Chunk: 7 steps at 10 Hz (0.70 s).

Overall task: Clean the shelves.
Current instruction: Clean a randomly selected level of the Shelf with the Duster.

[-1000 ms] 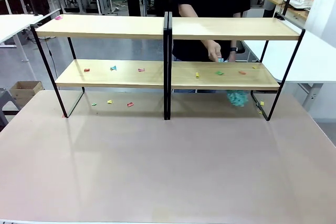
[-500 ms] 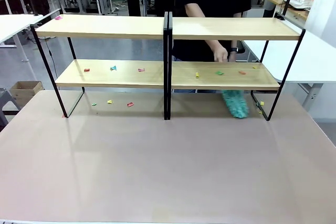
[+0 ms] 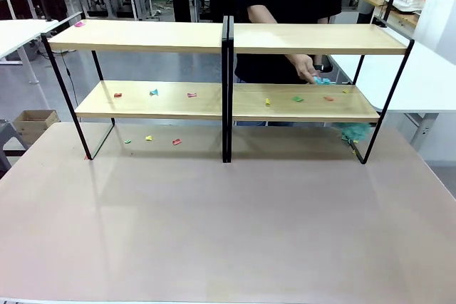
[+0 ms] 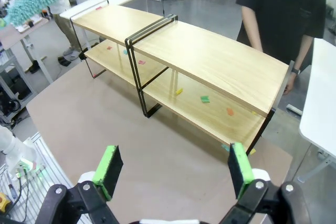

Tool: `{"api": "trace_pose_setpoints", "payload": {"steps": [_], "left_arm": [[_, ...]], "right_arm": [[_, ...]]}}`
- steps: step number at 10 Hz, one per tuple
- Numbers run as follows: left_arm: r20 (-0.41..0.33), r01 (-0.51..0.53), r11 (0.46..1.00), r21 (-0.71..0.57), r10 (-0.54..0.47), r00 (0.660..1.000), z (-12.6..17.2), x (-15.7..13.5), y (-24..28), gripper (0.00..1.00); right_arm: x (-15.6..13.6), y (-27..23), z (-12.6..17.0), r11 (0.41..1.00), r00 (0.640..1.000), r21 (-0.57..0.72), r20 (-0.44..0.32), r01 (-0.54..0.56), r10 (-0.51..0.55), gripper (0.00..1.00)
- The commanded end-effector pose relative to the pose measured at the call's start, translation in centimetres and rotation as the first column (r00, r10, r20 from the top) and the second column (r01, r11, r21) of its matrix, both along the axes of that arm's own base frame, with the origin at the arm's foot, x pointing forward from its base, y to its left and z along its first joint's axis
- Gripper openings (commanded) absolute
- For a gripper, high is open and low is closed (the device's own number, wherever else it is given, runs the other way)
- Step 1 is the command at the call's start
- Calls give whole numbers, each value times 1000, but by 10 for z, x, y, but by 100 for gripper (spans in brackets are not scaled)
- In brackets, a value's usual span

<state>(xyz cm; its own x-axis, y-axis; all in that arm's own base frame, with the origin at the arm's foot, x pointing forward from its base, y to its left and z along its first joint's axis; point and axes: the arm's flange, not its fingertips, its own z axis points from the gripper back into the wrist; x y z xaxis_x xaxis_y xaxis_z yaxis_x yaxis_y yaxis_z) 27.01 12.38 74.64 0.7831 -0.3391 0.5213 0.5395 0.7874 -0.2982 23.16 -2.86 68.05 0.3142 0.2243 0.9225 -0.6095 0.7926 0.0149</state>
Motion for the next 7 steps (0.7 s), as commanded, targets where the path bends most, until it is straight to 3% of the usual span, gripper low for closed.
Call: {"api": "trace_pose_setpoints", "payload": {"steps": [1, 3, 5, 6, 7], "left_arm": [[-108, -58, 988, 142, 74, 991, 0, 38, -50, 13], [-85, -202, 941, 270, 232, 969, -14, 73, -104, 13], [21, -343, 887, 309, 355, 935, -31, 94, -133, 13], [38, -369, 856, 363, 382, 923, -42, 102, -140, 13], [9, -327, 858, 396, 352, 936, -54, 112, -143, 13]], "right_arm": [[0, 1, 0, 1000, 1000, 2, 1, -1, 1, 100], [0, 1, 0, 1000, 1000, 2, 1, -1, 1, 100], [0, 1, 0, 1000, 1000, 2, 1, -1, 1, 100], [0, 1, 0, 1000, 1000, 2, 1, -1, 1, 100], [0, 1, 0, 1000, 1000, 2, 1, -1, 1, 100]]}}
